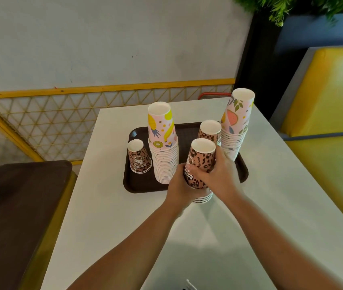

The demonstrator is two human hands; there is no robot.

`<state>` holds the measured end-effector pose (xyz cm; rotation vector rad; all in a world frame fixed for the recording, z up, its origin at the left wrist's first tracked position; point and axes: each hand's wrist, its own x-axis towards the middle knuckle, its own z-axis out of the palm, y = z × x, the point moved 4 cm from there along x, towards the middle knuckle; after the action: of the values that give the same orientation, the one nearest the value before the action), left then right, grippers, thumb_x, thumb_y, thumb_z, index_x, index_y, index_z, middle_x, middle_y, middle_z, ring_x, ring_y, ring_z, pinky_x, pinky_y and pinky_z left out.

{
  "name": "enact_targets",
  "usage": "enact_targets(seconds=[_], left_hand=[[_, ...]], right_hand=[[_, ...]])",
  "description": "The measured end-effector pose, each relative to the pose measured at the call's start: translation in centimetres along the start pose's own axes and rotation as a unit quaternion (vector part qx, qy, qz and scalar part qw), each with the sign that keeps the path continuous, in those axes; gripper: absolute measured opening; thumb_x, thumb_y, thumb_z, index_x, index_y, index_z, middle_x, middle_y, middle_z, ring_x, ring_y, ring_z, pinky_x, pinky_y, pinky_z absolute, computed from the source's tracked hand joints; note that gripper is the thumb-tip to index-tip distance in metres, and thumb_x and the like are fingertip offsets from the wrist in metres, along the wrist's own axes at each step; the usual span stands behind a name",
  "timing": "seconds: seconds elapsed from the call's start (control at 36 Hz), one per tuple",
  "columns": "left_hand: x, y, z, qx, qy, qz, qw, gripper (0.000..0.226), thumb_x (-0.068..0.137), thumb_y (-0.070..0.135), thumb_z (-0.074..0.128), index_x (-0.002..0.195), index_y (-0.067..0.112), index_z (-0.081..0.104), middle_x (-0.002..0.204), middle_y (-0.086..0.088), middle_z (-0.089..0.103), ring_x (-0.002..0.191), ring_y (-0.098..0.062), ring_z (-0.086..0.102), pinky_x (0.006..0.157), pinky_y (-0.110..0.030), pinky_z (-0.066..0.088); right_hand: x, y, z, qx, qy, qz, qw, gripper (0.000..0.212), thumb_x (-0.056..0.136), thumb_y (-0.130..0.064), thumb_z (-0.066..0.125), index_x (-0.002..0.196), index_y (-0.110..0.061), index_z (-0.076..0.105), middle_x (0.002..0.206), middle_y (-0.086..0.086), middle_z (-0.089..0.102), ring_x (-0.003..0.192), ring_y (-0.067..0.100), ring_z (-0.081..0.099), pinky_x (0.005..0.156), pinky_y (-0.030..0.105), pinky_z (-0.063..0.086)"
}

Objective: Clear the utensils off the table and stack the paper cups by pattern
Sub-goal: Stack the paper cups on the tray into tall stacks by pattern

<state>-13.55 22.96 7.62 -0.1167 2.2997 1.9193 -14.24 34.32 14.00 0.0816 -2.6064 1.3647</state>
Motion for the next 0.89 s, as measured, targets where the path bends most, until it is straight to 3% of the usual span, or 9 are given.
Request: enact_targets(seconds=[0.14,0.31,0.42,0.58,0.72,0.83,0.89], left_hand=[[0.2,-0.1,0.4,0.014,-0.019,0.011,1.000,0.087,0.053,0.013,0.090,0.127,0.025,0.045,0.115,0.010,0.064,0.105,-0.007,0.062,0.089,-0.030,0.053],[0.1,-0.4,0.0,0.029,-0.015,0.009,0.999,0.087,0.053,0.014,0.091,0.127,0.022,0.047,0.116,0.008,0.063,0.106,-0.007,0.060,0.092,-0.028,0.049],[0.0,-0.9,-0.4,0.043,-0.005,0.004,0.999,0.086,0.047,0.023,0.090,0.123,0.021,0.049,0.115,0.007,0.064,0.107,-0.011,0.060,0.094,-0.032,0.050],[-0.1,-1.3,-1.0,0.038,0.000,-0.008,0.999,0.080,0.052,0.014,0.092,0.117,0.028,0.047,0.108,0.012,0.061,0.104,-0.009,0.058,0.094,-0.031,0.049],[-0.2,-1.0,-1.5,0.043,0.005,-0.013,0.999,0.081,0.055,0.014,0.091,0.123,0.023,0.047,0.110,0.010,0.060,0.106,-0.010,0.057,0.096,-0.032,0.049],[-0.3,-0.8,-1.7,0.049,0.008,-0.010,0.999,0.081,0.056,0.014,0.090,0.125,0.020,0.047,0.108,0.011,0.058,0.103,-0.008,0.055,0.093,-0.028,0.048],[-0.4,-0.8,-1.9,0.050,0.011,-0.009,0.999,0.082,0.056,0.013,0.090,0.125,0.019,0.047,0.108,0.011,0.058,0.103,-0.009,0.056,0.094,-0.029,0.048]], right_hand=[[0.4,0.2,-0.7,0.020,0.012,0.006,1.000,0.071,0.068,-0.035,0.079,0.129,-0.018,0.046,0.114,-0.005,0.062,0.103,0.007,0.057,0.082,0.018,0.043],[1.2,-0.8,-1.9,0.047,0.035,-0.015,0.998,0.061,0.072,-0.031,0.076,0.125,-0.025,0.048,0.095,-0.020,0.055,0.086,-0.006,0.052,0.067,0.000,0.035],[2.5,-2.6,-3.1,0.083,0.054,-0.038,0.994,0.060,0.069,-0.035,0.075,0.121,-0.021,0.048,0.103,-0.010,0.060,0.095,0.002,0.057,0.079,0.016,0.048],[5.1,-5.5,-5.7,0.135,0.136,-0.073,0.979,0.060,0.065,-0.049,0.072,0.116,-0.032,0.045,0.108,-0.016,0.058,0.103,0.000,0.057,0.085,0.020,0.049],[6.9,-5.7,-6.2,0.089,0.196,-0.086,0.973,0.066,0.071,-0.040,0.075,0.126,-0.016,0.047,0.108,-0.016,0.051,0.102,0.000,0.052,0.082,0.010,0.043],[7.7,-3.9,-4.8,0.068,0.184,-0.070,0.978,0.068,0.069,-0.041,0.075,0.124,-0.013,0.047,0.113,-0.003,0.056,0.108,0.014,0.054,0.092,0.036,0.049],[7.7,-3.0,-4.1,0.054,0.174,-0.060,0.982,0.068,0.070,-0.037,0.076,0.125,-0.011,0.047,0.117,0.003,0.058,0.110,0.016,0.054,0.092,0.037,0.049]])
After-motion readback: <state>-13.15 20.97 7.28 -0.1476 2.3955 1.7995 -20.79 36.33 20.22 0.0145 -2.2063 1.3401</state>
